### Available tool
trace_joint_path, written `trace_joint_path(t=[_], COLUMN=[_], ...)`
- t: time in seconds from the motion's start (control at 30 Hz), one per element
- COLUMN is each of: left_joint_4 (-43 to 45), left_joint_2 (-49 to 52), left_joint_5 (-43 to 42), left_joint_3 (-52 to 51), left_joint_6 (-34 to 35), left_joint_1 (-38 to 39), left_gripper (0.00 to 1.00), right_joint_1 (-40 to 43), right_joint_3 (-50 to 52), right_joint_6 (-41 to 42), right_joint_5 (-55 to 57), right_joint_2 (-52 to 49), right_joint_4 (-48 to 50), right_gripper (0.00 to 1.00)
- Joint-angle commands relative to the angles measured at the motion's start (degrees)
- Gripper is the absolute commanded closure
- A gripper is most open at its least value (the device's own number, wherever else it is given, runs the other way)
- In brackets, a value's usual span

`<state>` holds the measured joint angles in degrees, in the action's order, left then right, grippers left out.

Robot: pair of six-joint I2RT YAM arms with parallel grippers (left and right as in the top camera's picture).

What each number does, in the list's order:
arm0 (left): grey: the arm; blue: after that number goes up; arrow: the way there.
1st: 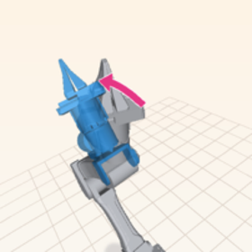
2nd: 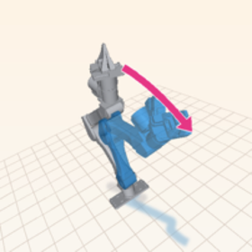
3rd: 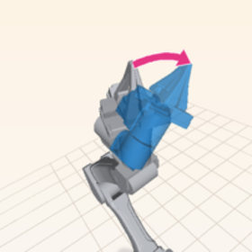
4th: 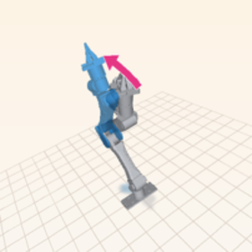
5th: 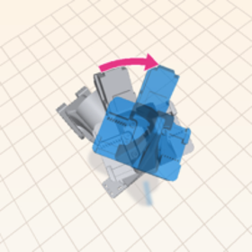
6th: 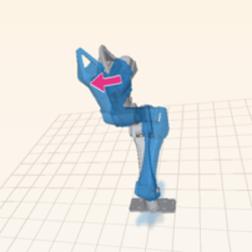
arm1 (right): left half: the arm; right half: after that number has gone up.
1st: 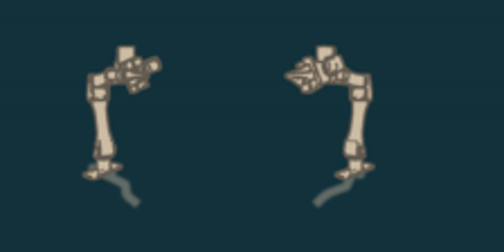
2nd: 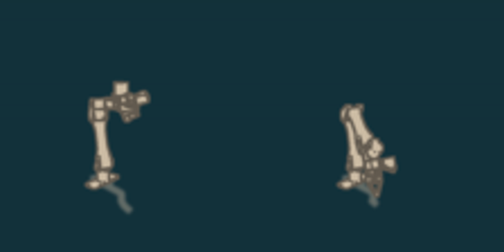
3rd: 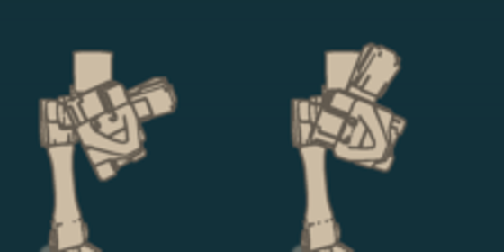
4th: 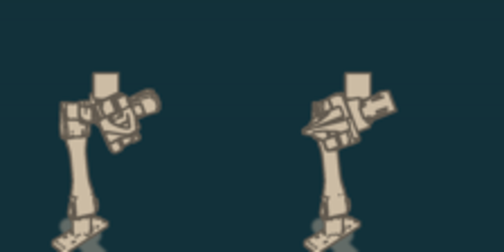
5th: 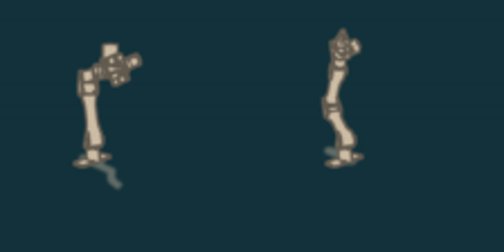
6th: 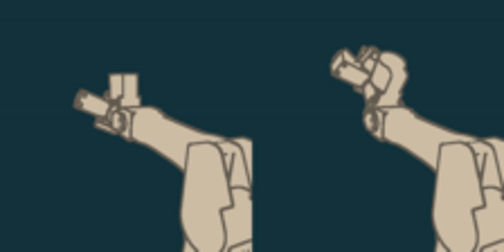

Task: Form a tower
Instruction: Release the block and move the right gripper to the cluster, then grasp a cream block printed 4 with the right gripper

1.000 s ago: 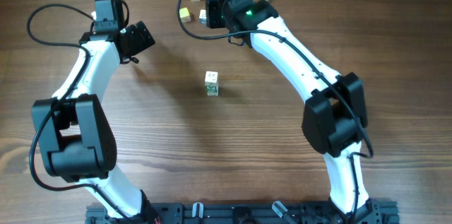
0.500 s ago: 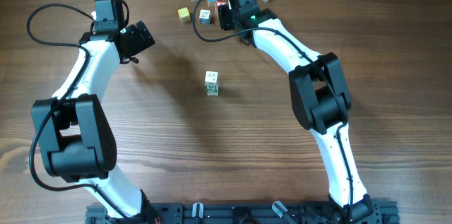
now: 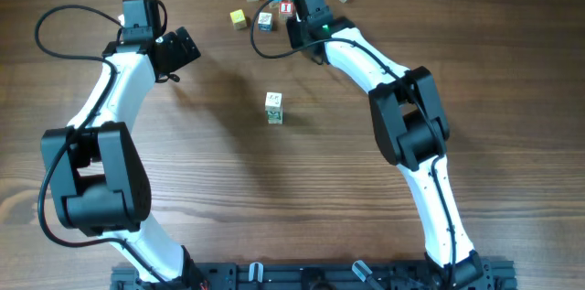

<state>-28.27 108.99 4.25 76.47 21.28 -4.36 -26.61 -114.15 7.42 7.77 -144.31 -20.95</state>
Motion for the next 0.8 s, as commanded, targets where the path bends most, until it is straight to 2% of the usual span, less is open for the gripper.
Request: trace_joint_path(t=[0.0,0.17,0.23,0.27,0.33,0.37,0.43,0.63,0.77], left_joint_4=[-0.02,-0.02,0.0,0.0,0.0,-0.02,0.0,-0.02,0.0], left_joint_2=[0.52,0.52,0.52,0.52,0.52,0.52,0.52,0.52,0.52], left_joint_5=[0.33,0.33,0.33,0.33,0.35,0.33,0.33,0.33,0.33], left_joint_3=[0.59,0.59,0.59,0.59,0.59,0.59,0.59,0.59,0.59], left_joint_6=[-0.28,-0.28,-0.28,-0.28,-0.28,-0.28,-0.28,-0.28,-0.28], left_joint_1=[-0.09,-0.09,-0.09,-0.09,-0.09,-0.09,-0.09,-0.09,-0.09], left_gripper=[0.0,0.0,0.0,0.0,0.0,0.0,0.0,0.0,0.0], right_joint_1=[0.24,1.53,1.73,1.77,1.79,1.86,1.86,2.16,2.71], right_joint_3=[-0.5,-0.5,-0.5,-0.48,-0.48,-0.48,-0.48,-0.48,-0.48], right_joint_6=[0.04,0.24,0.04,0.02,-0.17,-3.72,-10.45,-10.56,-10.43], right_joint_5=[0.09,1.2,1.25,1.27,0.09,-3.63,-11.34,-9.92,-7.13], right_joint_2=[5.92,12.15,12.41,12.41,12.41,12.07,11.3,4.28,1.16], right_joint_4=[-6.71,-24.44,-27.96,-27.23,-23.52,-21.77,-18.93,-7.37,-3.23], right_gripper=[0.57,0.6,0.42,0.3,0.25,0.23,0.22,0.24,0.3])
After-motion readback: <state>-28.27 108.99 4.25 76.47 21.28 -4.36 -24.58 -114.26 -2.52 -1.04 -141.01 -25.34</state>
